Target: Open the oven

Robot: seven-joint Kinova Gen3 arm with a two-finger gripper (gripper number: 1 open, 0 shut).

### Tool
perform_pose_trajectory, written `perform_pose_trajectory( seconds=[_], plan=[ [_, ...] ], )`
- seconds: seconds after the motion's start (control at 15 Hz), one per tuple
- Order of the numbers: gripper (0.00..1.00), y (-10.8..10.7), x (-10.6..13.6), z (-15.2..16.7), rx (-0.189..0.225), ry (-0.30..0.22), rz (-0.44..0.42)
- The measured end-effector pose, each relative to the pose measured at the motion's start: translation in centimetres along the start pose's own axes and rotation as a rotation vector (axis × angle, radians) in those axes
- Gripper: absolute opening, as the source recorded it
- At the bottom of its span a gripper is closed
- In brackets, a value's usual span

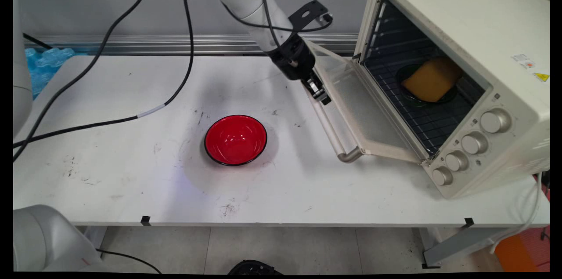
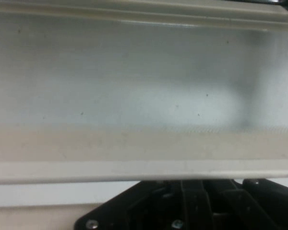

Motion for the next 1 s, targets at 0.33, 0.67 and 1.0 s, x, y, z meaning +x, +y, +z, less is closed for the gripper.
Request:
perform_pose_trajectory(
  seconds=[0.33,0.67,1.0],
  plan=[
    [0.00,0.2,-2.1,0.2,0.013,0.017,0.008],
    [0.00,0.3,-3.9,0.7,0.031,0.040,0.026],
    [0.00,0.3,-4.9,0.8,0.046,0.062,0.044]
  ],
)
